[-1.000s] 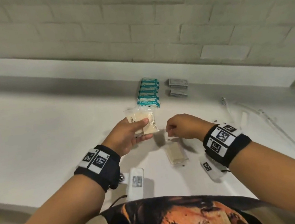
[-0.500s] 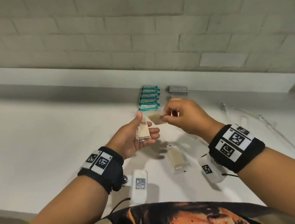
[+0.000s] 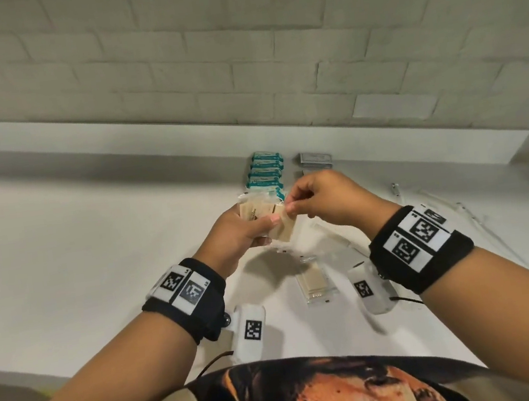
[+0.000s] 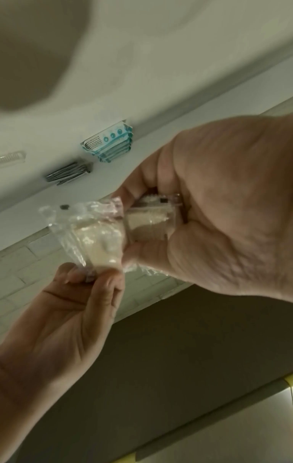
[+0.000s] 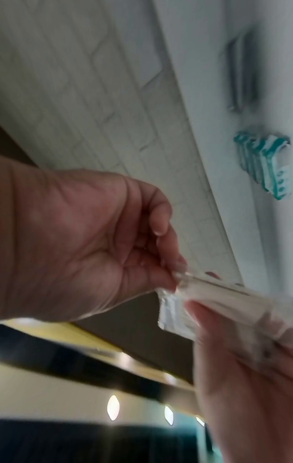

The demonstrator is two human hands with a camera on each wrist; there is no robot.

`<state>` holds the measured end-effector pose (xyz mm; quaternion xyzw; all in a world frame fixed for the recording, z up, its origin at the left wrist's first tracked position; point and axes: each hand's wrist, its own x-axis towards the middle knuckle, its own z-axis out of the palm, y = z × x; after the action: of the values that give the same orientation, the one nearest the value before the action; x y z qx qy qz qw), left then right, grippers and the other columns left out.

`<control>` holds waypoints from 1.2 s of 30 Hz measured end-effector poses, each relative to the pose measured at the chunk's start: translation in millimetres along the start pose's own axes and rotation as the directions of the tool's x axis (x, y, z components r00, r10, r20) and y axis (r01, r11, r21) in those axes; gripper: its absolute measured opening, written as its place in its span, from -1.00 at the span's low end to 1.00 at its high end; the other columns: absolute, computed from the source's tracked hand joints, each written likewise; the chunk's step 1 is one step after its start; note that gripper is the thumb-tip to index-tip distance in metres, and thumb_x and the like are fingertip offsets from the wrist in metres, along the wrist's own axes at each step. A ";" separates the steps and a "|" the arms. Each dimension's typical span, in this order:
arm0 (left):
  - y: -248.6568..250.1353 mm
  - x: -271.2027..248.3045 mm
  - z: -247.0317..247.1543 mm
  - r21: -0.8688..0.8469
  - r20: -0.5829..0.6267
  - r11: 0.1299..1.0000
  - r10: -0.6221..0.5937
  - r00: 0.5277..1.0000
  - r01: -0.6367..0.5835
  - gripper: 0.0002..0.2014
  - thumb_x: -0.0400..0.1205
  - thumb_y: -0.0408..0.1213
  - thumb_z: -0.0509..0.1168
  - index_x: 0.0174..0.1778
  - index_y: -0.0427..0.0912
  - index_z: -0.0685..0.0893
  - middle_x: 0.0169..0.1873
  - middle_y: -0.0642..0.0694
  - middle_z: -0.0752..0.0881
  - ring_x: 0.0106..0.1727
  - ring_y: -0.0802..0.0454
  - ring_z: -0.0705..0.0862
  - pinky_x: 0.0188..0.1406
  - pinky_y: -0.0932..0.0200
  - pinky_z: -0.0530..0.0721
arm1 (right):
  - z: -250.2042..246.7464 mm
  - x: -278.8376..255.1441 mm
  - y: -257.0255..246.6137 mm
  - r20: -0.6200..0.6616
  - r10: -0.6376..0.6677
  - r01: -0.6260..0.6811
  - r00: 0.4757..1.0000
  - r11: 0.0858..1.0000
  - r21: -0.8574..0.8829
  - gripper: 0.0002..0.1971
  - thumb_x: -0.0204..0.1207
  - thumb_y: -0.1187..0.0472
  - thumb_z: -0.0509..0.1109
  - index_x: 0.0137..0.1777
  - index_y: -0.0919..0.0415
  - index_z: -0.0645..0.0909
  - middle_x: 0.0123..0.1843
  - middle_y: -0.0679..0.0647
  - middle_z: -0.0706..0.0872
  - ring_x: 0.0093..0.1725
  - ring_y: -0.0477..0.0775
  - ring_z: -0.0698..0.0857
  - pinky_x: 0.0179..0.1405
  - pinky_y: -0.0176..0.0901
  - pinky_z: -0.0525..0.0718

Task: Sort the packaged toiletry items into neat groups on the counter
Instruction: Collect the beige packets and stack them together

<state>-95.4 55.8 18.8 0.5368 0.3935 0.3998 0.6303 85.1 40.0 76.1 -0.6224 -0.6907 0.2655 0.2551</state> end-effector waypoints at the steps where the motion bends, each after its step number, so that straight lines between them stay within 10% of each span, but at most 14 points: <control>1: -0.3 -1.2 -1.4 -0.017 0.000 1.000 -0.006 1.000 0.006 -0.67 0.56 -0.34 0.42 0.26 -0.23 0.65 -0.04 -0.13 0.79 -0.10 0.03 0.77 -0.22 0.23 0.75 | -2.6 1.2 2.3 0.017 0.001 -0.001 1.000 1.000 0.026 -0.96 0.46 0.24 0.52 -0.21 0.12 0.77 -0.33 -0.12 0.74 -0.36 -0.14 0.61 -0.35 -0.35 0.63; 5: -4.0 -3.3 -8.0 -0.119 -0.031 0.991 -0.061 0.998 0.057 -0.80 0.63 -0.24 0.35 0.14 -0.21 0.66 -0.08 -0.13 0.77 -0.11 0.01 0.77 -0.18 0.20 0.77 | -13.4 4.1 14.7 0.081 0.078 -0.065 0.994 0.985 -0.158 -0.85 0.53 0.28 0.43 -0.26 0.10 0.69 -0.38 -0.12 0.66 -0.39 -0.13 0.55 -0.38 -0.39 0.54; 10: -6.7 -2.7 -12.5 -0.285 -0.036 0.946 -0.171 0.985 0.154 -0.84 0.71 -0.26 0.22 0.12 -0.23 0.60 -0.07 -0.21 0.75 -0.05 -0.14 0.75 -0.09 0.05 0.78 | -11.5 0.2 17.7 0.210 0.001 -0.033 0.978 0.988 0.152 -0.81 0.59 0.40 0.34 -0.23 0.16 0.61 -0.43 -0.09 0.58 -0.46 -0.13 0.46 -0.43 -0.38 0.47; 16: -8.8 -5.4 -15.7 -0.339 0.047 0.915 -0.215 0.975 0.218 -0.68 0.72 -0.40 0.01 0.36 -0.32 0.49 0.17 -0.32 0.72 0.15 -0.24 0.72 0.07 -0.10 0.72 | 3.6 9.6 43.3 0.212 0.128 -0.052 0.969 0.942 -0.330 -0.94 0.57 0.21 0.41 -0.03 0.16 0.69 -0.23 -0.06 0.65 -0.31 -0.15 0.53 -0.35 -0.34 0.45; 22: -14.4 -6.9 -17.3 -0.276 0.038 0.942 -0.187 0.982 0.191 -0.71 0.69 -0.43 0.20 0.34 -0.30 0.56 0.16 -0.32 0.73 0.10 -0.24 0.76 0.04 -0.05 0.77 | 30.1 6.7 61.1 0.233 0.191 -0.071 0.954 0.894 -0.443 -0.82 0.57 0.12 0.41 0.11 0.13 0.73 0.02 -0.05 0.74 -0.05 -0.07 0.63 -0.08 -0.24 0.53; 28: -14.4 -5.1 -12.3 -0.310 0.004 0.941 -0.138 0.990 0.132 -0.86 0.66 -0.44 0.25 0.08 -0.23 0.67 0.02 -0.19 0.76 0.07 -0.17 0.75 0.05 -0.05 0.77 | 21.7 5.7 28.7 0.005 0.126 -0.125 0.992 0.977 0.171 -0.79 0.52 0.07 0.46 0.00 0.21 0.73 -0.15 0.06 0.80 -0.39 -0.08 0.58 -0.30 -0.22 0.57; 36: -7.0 -7.5 1.0 -0.154 0.118 0.985 -0.058 0.991 0.076 -0.79 0.71 -0.31 0.20 0.18 -0.20 0.69 0.04 -0.21 0.75 0.12 -0.08 0.73 0.21 -0.06 0.70 | 39.9 -1.3 4.4 0.088 0.114 -0.143 0.990 0.844 0.517 -0.78 0.50 0.16 0.50 -0.05 0.33 0.65 -0.29 0.11 0.73 -0.46 -0.01 0.67 -0.47 -0.18 0.67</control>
<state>-96.7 47.7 12.5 0.4935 0.3420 0.3771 0.7052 61.2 37.1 44.0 -0.5673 -0.5564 0.4758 0.3771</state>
